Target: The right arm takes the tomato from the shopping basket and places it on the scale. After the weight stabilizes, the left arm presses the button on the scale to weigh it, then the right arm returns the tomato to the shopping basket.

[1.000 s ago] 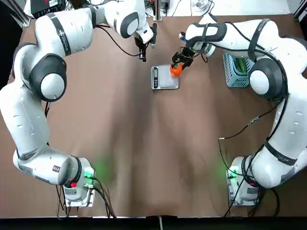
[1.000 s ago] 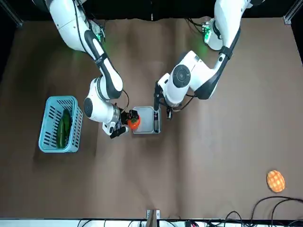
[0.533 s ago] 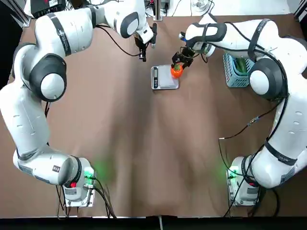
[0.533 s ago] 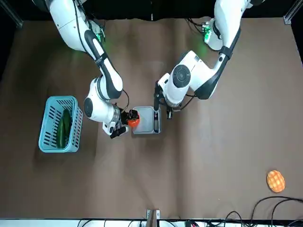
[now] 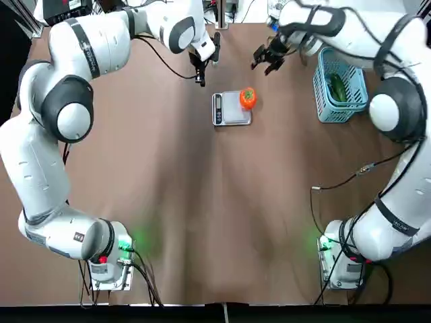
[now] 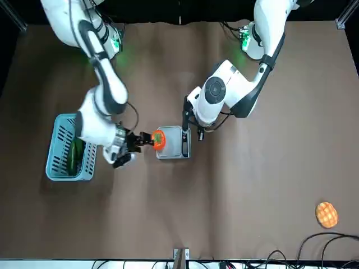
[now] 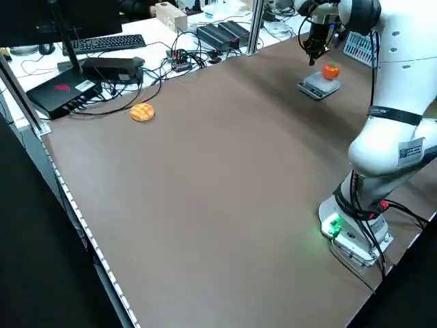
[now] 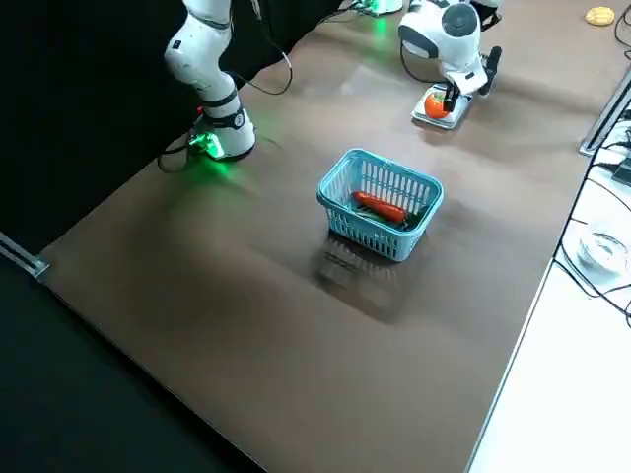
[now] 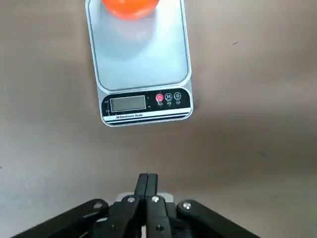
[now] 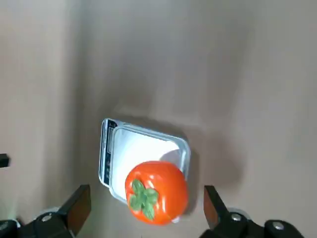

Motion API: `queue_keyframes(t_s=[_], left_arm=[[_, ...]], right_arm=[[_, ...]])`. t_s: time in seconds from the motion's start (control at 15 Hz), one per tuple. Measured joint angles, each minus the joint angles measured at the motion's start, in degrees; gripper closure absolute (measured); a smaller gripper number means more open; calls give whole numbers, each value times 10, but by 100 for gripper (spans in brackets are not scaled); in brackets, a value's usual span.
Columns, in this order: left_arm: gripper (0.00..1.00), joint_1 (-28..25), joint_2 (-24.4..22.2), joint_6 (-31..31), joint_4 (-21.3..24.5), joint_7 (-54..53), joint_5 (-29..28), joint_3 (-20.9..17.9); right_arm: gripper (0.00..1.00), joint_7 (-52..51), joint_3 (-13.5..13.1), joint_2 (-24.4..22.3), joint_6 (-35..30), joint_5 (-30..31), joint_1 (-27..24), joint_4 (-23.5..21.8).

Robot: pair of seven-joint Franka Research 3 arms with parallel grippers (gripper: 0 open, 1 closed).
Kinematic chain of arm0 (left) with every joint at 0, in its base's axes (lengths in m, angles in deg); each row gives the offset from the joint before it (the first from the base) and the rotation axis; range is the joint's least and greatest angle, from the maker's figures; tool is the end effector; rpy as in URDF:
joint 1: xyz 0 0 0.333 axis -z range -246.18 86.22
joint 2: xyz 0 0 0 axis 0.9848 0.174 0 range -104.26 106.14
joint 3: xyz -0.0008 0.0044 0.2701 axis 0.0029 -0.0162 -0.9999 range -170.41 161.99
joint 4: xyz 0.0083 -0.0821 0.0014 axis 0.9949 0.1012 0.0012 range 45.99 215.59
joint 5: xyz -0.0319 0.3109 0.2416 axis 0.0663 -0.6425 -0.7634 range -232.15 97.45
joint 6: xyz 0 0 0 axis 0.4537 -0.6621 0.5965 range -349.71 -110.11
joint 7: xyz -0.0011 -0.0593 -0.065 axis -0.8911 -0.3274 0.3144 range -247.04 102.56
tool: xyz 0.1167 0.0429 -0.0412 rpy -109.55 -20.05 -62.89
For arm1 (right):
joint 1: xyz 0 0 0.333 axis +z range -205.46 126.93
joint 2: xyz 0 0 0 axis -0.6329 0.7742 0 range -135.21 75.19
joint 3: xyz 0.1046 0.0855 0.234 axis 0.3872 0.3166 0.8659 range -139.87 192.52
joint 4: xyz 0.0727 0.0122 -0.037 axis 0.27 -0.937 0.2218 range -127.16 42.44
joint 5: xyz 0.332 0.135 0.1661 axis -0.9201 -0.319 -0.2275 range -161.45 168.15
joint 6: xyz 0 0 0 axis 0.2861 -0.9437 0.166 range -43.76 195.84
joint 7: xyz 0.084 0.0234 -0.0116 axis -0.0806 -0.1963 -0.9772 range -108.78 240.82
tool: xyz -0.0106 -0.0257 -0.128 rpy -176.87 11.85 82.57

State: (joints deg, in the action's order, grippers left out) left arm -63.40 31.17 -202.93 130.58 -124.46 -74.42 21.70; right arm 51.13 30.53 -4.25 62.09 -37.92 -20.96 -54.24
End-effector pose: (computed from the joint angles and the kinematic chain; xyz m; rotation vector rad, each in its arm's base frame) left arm 0.5116 -0.4211 0.2865 2.0452 -2.2328 0.0050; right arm 0.5837 0.2693 0.2422 -2.5549 -0.2142 0.0146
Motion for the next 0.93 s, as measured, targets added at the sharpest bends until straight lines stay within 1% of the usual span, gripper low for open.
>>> queue_keyframes(t_s=[0.07, 0.2, 0.47, 0.6, 0.73, 0.8, 0.93], left_arm=[[99, 0, 1, 0, 0, 0, 0, 0], [99, 1, 9, -2, 0, -1, 0, 0], [99, 20, 37, -40, 0, -1, -2, -1], [99, 37, 49, -50, 0, 1, -3, -9], [99, 57, 56, -58, 0, 3, -4, -24], [99, 94, 62, -79, 0, 7, -4, -61], [99, 130, 68, -96, -1, 17, -4, -97]], right_arm=[[0, 0, -7, -15, -20, 3, -13, 0], [0, 0, -40, -45, -53, 46, -26, 1], [0, 0, -107, -93, -65, 190, -31, 3], [0, 0, -140, -115, -77, 243, -31, 8], [0, -1, -170, -134, -133, 283, -32, 29], [0, -1, -187, -149, -207, 328, -32, 64], [0, 10, -190, -167, -273, 375, -32, 94]])
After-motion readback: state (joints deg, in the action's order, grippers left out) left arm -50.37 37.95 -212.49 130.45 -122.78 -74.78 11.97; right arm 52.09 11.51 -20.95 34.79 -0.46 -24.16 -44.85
